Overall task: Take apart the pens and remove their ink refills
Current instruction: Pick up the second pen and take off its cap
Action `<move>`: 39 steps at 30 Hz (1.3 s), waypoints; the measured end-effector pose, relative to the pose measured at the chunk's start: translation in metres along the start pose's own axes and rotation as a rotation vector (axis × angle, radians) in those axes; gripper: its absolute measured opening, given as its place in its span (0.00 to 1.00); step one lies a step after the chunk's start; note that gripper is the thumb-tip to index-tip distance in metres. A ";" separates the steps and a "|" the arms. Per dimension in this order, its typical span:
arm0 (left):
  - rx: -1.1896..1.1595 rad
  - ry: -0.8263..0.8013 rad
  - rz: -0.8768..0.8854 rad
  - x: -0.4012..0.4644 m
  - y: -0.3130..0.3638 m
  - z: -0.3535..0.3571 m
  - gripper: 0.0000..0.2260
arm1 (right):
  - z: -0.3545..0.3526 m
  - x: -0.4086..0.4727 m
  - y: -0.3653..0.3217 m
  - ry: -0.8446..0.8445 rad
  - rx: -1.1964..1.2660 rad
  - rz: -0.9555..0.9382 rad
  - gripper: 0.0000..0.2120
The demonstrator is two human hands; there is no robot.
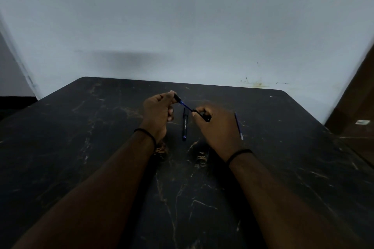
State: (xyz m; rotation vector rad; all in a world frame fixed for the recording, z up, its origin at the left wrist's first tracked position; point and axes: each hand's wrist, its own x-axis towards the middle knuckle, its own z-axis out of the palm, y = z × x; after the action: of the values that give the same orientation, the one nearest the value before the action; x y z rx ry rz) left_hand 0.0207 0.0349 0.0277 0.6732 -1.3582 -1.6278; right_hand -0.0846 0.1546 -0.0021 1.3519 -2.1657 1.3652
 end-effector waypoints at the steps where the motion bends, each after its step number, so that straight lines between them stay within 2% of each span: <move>1: -0.001 -0.001 0.002 0.000 0.000 0.000 0.11 | 0.000 0.000 0.001 0.005 0.002 0.008 0.05; 6: 0.034 -0.006 -0.005 -0.001 -0.002 -0.001 0.10 | -0.003 -0.001 0.001 -0.008 -0.016 0.015 0.06; 11: 0.077 -0.085 0.003 -0.005 -0.005 0.003 0.09 | -0.003 -0.001 -0.002 0.003 -0.027 0.017 0.09; 16: 0.072 -0.105 -0.008 -0.003 -0.009 0.002 0.10 | 0.000 0.001 0.001 0.053 0.079 0.088 0.11; 25: 0.020 -0.144 -0.018 0.003 -0.016 0.002 0.08 | 0.000 0.002 0.004 0.061 0.025 0.025 0.05; 28: 0.009 -0.157 -0.015 0.006 -0.018 -0.001 0.09 | -0.002 0.001 0.003 0.021 -0.013 -0.029 0.09; 33: -0.011 -0.163 -0.009 0.008 -0.022 -0.002 0.09 | -0.002 0.002 0.001 0.006 0.047 0.047 0.08; 39: -0.009 -0.160 -0.005 0.007 -0.021 -0.001 0.07 | -0.004 0.002 0.001 -0.018 -0.043 0.033 0.04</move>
State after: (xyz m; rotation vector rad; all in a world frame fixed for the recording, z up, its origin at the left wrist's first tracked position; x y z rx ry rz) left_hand 0.0120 0.0283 0.0083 0.5503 -1.4630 -1.7212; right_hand -0.0877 0.1568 0.0006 1.3240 -2.2255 1.3143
